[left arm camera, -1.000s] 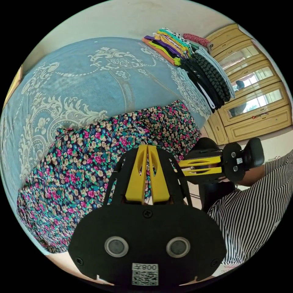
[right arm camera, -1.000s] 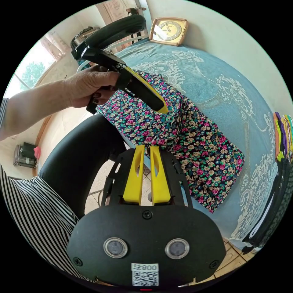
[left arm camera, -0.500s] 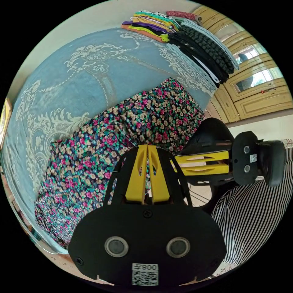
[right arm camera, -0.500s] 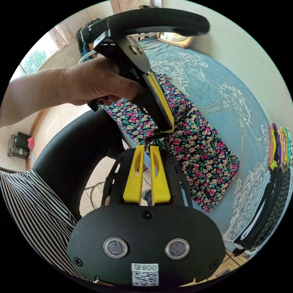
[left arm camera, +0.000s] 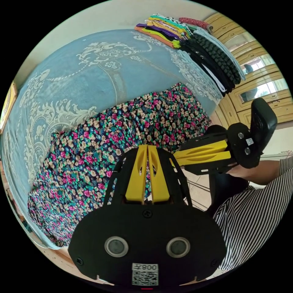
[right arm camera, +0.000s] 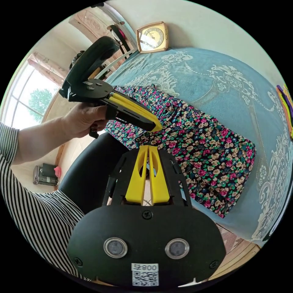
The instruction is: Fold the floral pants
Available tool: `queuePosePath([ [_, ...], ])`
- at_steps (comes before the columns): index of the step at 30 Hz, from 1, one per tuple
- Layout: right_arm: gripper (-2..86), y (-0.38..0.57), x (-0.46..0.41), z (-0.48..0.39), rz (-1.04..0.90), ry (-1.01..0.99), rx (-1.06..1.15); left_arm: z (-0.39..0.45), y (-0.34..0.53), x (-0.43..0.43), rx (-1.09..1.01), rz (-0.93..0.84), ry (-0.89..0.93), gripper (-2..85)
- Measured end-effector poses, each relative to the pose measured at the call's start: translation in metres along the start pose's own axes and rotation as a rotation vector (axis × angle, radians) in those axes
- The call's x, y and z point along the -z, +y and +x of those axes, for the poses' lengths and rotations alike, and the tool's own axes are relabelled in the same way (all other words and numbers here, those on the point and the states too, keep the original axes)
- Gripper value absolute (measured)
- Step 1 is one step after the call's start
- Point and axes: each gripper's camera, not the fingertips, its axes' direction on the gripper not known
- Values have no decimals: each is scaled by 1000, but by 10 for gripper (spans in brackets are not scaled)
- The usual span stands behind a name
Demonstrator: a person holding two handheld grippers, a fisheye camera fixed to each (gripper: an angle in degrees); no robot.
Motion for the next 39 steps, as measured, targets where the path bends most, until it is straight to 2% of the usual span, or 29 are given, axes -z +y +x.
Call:
queuePosePath([
  [5, 1, 0, -9, 23, -42, -48, -23, 7, 19, 24, 43, 147, 30, 0],
  [9, 2, 5, -5, 41, -9, -90, -45, 8, 22, 2, 63, 31, 20, 0],
  [12, 2, 6, -13, 56, -32, -138, -64, 6, 28, 4, 125, 72, 85, 0],
  [14, 1, 7, -6, 64, -31, -140, -71, 17, 34, 13, 104, 139, 57, 0],
  [17, 1, 14, -2, 75, -5, -97, -80, 22, 37, -8, 101, 55, 51, 0],
  [20, 1, 17, -5, 94, -20, -173, -139, 24, 43, 1, 160, 127, 115, 0],
  [23, 1, 21, 9, 103, 28, -138, -132, 36, 39, 5, 130, 170, 74, 1],
  [28, 0, 22, -3, 125, -33, -186, -159, 38, 12, 4, 139, 222, 29, 1],
  [31, 0, 18, 7, 128, 1, -160, -117, 36, -5, -12, 147, 150, -62, 1],
  [33, 0, 13, 6, 128, -10, -155, -81, 36, -6, -15, 170, 154, -11, 0],
  [36, 0, 9, 4, 131, -25, -151, -54, 49, 2, -6, 168, 210, -45, 1],
  [38, 0, 10, 6, 135, -4, -135, -49, 53, 8, -21, 169, 125, -66, 1],
  [39, 0, 10, 2, 141, -21, -132, -67, 54, 11, -20, 174, 156, -52, 2],
])
